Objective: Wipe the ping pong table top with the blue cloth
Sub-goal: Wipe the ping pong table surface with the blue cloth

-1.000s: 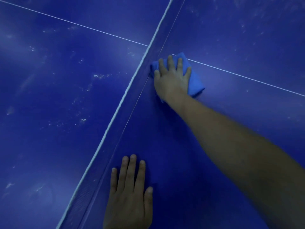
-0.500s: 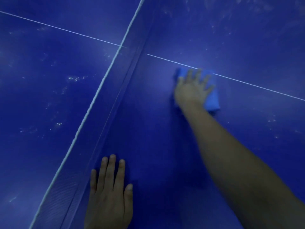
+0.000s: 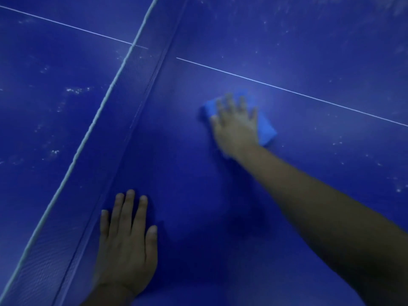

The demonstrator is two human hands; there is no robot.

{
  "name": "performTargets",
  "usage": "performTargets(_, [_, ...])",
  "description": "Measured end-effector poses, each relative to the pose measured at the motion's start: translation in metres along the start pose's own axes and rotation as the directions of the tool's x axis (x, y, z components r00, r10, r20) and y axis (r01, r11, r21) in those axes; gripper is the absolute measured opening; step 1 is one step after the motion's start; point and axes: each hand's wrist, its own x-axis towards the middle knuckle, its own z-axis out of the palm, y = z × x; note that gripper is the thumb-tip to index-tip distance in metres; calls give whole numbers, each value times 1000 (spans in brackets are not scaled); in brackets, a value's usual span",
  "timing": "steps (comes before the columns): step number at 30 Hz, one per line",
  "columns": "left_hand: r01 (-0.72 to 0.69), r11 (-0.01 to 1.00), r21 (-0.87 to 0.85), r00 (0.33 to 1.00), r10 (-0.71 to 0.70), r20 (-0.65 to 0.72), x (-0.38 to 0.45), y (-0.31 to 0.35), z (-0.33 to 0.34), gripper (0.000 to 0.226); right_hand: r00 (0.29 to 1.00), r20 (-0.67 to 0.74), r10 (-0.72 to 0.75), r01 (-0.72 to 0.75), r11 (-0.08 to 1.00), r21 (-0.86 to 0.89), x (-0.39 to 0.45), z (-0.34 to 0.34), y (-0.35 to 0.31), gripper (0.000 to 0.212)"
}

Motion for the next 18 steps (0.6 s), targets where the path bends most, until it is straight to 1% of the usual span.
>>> performTargets(1, [8,1000,3,1000,-8,2,0,0,0,65,978,57,-203,204,979,-23,-14,5,-13,62])
performTargets(2, [16,1000,7,1000,-16,9,-1,-1,1,65,942,114,-316,321,947,-26,-18,5,-11,63])
performTargets(3, [19,1000,7,1000,-20,15,-2,-1,1,65,936,131,-327,334,942,-30,-12,-1,8,63])
performTargets(4, [20,1000,4,1000,-20,16,-2,-2,0,65,966,101,-238,244,968,-51,0,-6,35,60])
performTargets(5, [20,1000,0,1000,-20,13,-2,-1,-1,65,994,64,-93,98,992,-77,14,-12,66,58])
performTargets(6, [20,1000,-3,1000,-20,14,-3,-1,-1,65,996,51,70,-66,995,-71,25,-19,96,57])
performTargets(7, [22,1000,-4,1000,-22,20,-3,0,-1,65,977,52,206,-205,978,-22,31,-25,116,57])
performTargets(8, [24,1000,-5,999,-24,25,-4,0,-1,65,959,52,280,-282,959,37,31,-27,123,58])
performTargets(9, [25,1000,-6,999,-25,25,-4,0,-1,66,963,31,269,-270,962,41,22,-27,116,58])
performTargets(10, [28,1000,-9,999,-28,21,-5,0,-1,66,983,-3,184,-184,983,-1,7,-21,100,57])
performTargets(11, [31,999,-12,999,-31,18,-5,0,-1,66,999,-24,44,-45,999,-29,-15,-12,80,57])
performTargets(12, [31,999,-16,999,-31,17,-4,-1,-2,66,989,-22,-147,146,989,-33,-43,-4,61,58])
performTargets(13, [33,999,-22,999,-33,19,-4,-1,-2,66,923,1,-384,384,923,-26,-77,3,48,57])
performTargets(14, [37,999,-29,999,-37,20,-4,-1,-2,66,807,48,-589,590,807,-28,-110,10,42,56])
performTargets(15, [40,999,-33,999,-39,20,-4,-1,-2,66,713,135,-688,698,715,-42,-127,10,45,55])
performTargets(16, [40,999,-35,999,-40,20,-4,-1,-1,66,673,159,-722,737,672,-68,-121,6,60,56])
performTargets(17, [41,999,-36,999,-40,20,-5,0,-1,66,735,136,-664,677,728,-105,-103,0,77,58])
performTargets(18, [43,998,-37,999,-42,19,-5,0,-2,66,853,111,-510,521,844,-124,-78,-7,92,58])
